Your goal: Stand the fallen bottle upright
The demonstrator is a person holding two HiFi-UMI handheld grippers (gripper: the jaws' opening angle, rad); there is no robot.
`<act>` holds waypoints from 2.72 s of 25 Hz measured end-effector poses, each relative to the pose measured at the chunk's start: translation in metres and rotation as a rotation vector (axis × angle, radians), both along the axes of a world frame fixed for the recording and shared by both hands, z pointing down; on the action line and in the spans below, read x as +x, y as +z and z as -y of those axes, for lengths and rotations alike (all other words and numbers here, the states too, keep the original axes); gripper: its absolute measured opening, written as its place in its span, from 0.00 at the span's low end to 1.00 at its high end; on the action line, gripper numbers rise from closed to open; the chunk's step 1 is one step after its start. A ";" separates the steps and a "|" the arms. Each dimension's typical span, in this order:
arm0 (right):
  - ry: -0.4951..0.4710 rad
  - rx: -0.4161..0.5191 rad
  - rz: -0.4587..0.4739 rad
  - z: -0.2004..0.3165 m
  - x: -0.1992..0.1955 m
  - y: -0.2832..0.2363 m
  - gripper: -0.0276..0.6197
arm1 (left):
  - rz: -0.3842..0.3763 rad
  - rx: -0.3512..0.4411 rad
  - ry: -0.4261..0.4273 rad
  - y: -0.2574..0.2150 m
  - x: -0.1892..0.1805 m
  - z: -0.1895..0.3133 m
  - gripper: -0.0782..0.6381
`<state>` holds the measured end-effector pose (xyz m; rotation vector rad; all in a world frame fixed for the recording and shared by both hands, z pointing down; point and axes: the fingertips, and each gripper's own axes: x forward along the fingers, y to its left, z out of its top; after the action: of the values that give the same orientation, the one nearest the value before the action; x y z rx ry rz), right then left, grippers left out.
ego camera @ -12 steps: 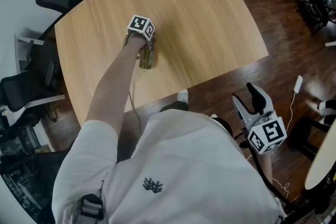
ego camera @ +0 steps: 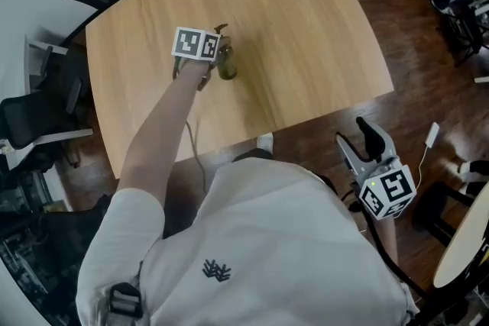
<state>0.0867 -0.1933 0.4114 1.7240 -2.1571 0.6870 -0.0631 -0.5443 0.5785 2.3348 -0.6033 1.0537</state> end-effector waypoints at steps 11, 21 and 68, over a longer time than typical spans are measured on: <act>-0.080 0.004 -0.011 0.006 -0.007 -0.007 0.42 | -0.012 0.352 0.071 -0.020 0.018 -0.024 0.28; -0.052 0.003 -0.025 -0.022 0.009 -0.009 0.42 | 0.032 0.353 -0.005 -0.014 0.013 0.000 0.35; -0.495 0.236 -0.026 -0.351 -0.099 -0.050 0.45 | -0.558 0.533 -0.193 -0.221 -0.140 -0.701 0.52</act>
<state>-0.0123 0.1573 0.3612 1.1958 -2.5828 0.2846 -0.2028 0.1565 0.3580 2.7729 -0.9342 0.1250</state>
